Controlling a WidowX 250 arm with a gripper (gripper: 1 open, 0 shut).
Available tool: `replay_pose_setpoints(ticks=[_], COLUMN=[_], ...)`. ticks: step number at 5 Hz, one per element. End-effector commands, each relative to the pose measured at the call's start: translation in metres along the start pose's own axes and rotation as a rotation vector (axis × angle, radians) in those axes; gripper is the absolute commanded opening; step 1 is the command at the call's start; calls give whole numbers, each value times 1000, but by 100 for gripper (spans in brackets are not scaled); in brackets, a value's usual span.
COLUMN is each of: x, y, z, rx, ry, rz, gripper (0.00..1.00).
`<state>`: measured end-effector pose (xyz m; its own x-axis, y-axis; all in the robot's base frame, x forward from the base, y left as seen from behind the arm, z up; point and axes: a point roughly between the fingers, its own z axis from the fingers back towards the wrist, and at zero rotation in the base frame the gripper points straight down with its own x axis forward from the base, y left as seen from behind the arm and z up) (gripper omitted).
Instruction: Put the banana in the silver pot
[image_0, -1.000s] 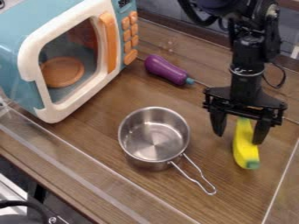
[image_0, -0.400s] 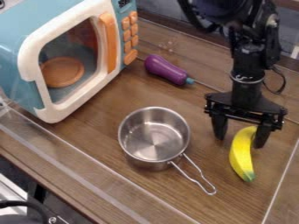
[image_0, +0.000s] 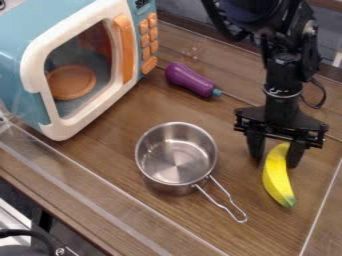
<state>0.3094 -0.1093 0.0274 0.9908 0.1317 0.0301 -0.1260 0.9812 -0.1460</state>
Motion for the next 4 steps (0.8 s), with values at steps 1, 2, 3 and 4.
replay_pose_setpoints(ticks=[1,2,3,4], x=[1,1,-2,-4], y=[-5,-5,-5,-5], z=[7,10,21,32], rx=[-7,-10,-13,-18], ry=[-17,-20,-19,-21], rz=[-19,-17,-4,9], gripper=[0,0,0,0])
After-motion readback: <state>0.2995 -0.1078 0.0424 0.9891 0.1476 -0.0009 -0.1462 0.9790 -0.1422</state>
